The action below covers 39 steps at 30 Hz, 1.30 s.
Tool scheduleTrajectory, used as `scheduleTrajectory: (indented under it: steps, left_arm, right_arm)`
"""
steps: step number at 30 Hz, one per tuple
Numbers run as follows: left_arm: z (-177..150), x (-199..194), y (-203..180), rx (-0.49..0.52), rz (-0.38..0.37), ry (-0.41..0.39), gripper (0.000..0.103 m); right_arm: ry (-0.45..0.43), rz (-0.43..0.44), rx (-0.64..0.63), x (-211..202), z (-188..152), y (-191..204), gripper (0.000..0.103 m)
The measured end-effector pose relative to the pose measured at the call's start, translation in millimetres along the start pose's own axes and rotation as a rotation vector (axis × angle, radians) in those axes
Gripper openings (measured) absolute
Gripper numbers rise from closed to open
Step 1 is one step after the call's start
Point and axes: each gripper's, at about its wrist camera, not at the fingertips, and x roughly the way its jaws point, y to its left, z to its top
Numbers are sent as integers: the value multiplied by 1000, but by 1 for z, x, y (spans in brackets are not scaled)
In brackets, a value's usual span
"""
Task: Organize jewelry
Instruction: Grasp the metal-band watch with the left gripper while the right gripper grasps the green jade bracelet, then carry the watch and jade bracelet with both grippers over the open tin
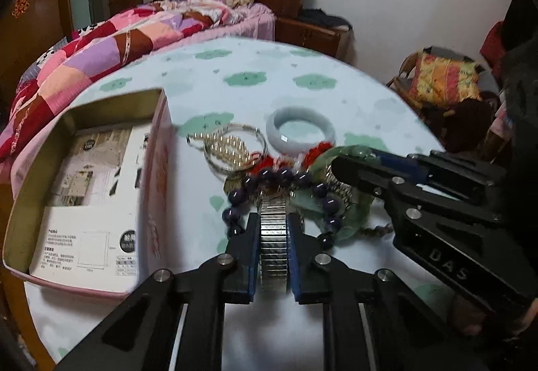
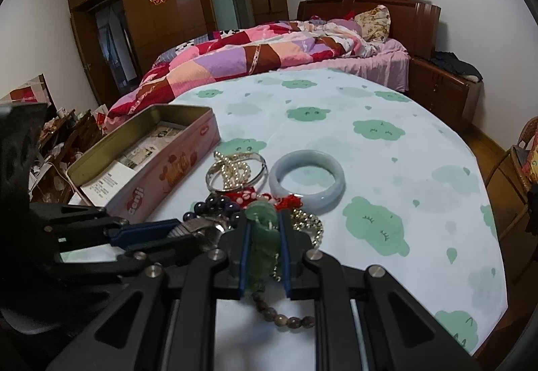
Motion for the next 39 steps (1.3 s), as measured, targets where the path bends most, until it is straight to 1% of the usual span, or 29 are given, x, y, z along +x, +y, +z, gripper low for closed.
scheduleTrajectory:
  steps: [5, 9, 13, 18, 22, 31, 39]
  left_arm:
    - [7, -24, 5, -8, -20, -80, 14]
    - [15, -43, 5, 7, -5, -146, 14]
    - [21, -54, 7, 12, -1, -179, 14]
    - [28, -62, 9, 13, -1, -206, 14]
    - [32, -70, 13, 11, 4, -230, 14]
    - [36, -78, 28, -9, 26, -255, 14]
    - [40, -84, 44, -27, 56, -272, 14]
  right_arm:
    - [-34, -1, -3, -7, 4, -1, 18]
    - [-59, -7, -13, -14, 9, 1, 17]
    - [-98, -12, -23, -23, 15, 1, 17]
    - [-146, 4, -24, -37, 25, 0, 17]
    - [-160, 21, -11, -41, 31, -2, 17]
    - [-155, 47, -21, -35, 37, 4, 17]
    - [-150, 91, -63, -28, 49, 22, 17]
